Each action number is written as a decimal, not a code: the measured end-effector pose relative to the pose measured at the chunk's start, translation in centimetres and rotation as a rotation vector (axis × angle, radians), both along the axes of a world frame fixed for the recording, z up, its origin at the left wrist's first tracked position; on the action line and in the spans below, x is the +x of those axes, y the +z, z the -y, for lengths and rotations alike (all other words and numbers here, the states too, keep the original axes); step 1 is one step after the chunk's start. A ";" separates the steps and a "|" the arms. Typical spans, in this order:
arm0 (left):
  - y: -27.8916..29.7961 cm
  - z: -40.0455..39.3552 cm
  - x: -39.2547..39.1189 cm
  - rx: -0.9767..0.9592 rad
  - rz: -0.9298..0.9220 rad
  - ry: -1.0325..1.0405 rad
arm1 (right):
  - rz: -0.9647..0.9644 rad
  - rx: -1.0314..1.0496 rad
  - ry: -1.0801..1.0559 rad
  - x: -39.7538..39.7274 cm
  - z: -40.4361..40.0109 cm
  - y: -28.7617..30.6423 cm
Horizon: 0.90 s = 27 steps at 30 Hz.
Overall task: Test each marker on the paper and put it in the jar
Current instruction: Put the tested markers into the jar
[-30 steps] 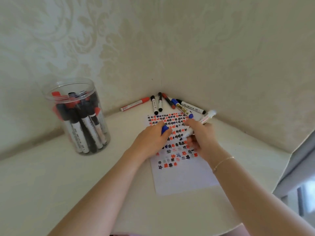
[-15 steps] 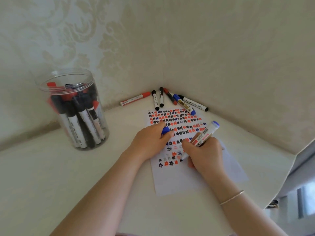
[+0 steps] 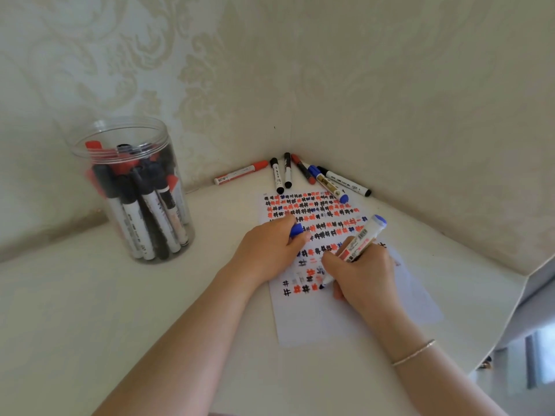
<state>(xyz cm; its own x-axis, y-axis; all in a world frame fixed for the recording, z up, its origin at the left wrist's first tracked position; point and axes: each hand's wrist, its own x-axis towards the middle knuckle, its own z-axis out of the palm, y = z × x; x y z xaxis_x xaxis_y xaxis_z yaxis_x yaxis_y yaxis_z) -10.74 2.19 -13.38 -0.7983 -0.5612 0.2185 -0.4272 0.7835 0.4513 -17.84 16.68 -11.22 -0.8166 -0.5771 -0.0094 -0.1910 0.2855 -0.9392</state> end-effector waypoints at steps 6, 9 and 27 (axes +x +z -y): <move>0.0 0.0 0.0 0.001 0.001 -0.003 | 0.001 -0.028 -0.042 -0.1 -0.1 0.1; 0.0 0.0 0.0 0.008 0.000 0.000 | 0.040 -0.020 -0.021 0.0 -0.2 0.3; 0.2 -0.1 0.1 0.028 0.010 -0.012 | -0.024 -0.056 -0.022 -0.4 0.1 -0.4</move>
